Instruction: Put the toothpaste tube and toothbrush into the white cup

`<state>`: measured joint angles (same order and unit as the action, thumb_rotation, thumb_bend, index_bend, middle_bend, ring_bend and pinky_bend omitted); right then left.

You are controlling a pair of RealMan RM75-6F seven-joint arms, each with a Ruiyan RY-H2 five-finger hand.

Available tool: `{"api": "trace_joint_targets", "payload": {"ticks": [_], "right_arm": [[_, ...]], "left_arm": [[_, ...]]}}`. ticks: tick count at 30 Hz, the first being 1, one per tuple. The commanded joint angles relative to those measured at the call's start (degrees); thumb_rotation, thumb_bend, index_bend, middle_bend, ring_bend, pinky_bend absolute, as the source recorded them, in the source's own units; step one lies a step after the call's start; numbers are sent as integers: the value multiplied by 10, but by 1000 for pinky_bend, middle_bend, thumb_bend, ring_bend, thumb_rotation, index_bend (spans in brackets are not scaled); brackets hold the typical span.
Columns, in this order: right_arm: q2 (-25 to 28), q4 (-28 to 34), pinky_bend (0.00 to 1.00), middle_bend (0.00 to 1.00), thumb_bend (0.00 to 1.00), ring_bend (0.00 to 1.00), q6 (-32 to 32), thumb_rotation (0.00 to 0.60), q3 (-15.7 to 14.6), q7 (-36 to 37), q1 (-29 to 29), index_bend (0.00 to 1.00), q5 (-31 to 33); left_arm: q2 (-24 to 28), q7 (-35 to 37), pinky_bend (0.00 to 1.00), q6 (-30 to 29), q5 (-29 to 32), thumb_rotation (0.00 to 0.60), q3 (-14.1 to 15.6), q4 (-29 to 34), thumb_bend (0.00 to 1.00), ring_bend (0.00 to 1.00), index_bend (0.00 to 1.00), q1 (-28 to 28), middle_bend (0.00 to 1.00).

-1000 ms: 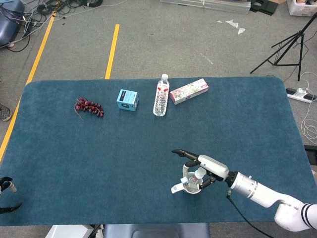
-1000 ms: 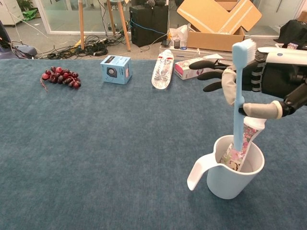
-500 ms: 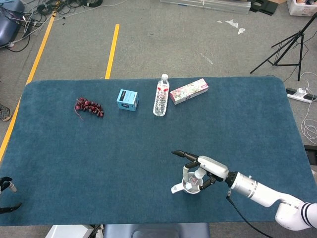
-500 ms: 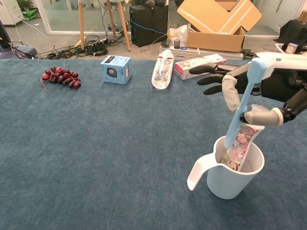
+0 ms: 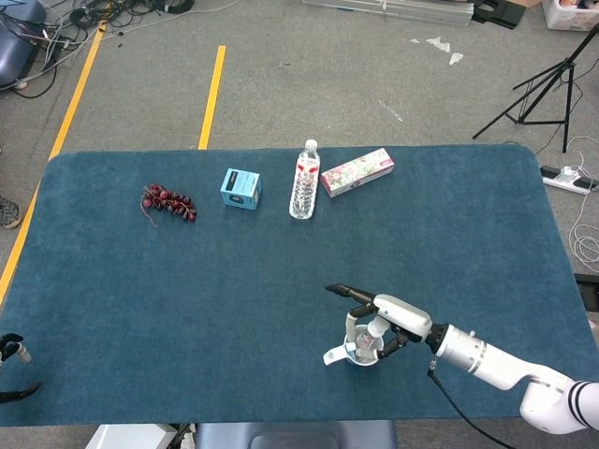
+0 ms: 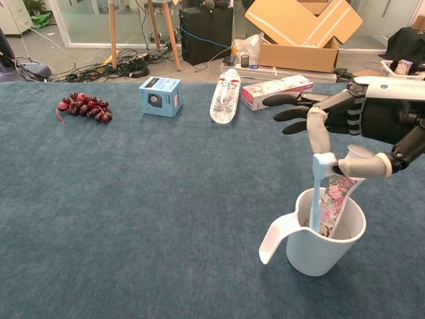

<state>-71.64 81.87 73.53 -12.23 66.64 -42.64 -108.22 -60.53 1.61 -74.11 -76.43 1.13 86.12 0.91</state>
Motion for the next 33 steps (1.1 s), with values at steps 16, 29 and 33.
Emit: {"api": "trace_joint_targets", "payload": {"ticks": [16, 29, 33], "right_arm": [[22, 12, 84, 7, 181, 0, 19, 600, 2, -12, 5, 544, 2], [64, 36, 75, 7, 178, 0, 45, 600, 10, -101, 31, 526, 9], [83, 55, 71, 8, 169, 0, 49, 600, 19, -203, 54, 519, 27]], "left_arm": [[-1, -2, 294, 2, 1, 600, 0, 0, 0, 206, 490, 1, 268], [1, -2, 294, -3, 0, 600, -1, 3, 0, 206, 490, 0, 269], [3, -4, 295, -12, -5, 600, -3, 10, 0, 206, 490, -1, 269]]}}
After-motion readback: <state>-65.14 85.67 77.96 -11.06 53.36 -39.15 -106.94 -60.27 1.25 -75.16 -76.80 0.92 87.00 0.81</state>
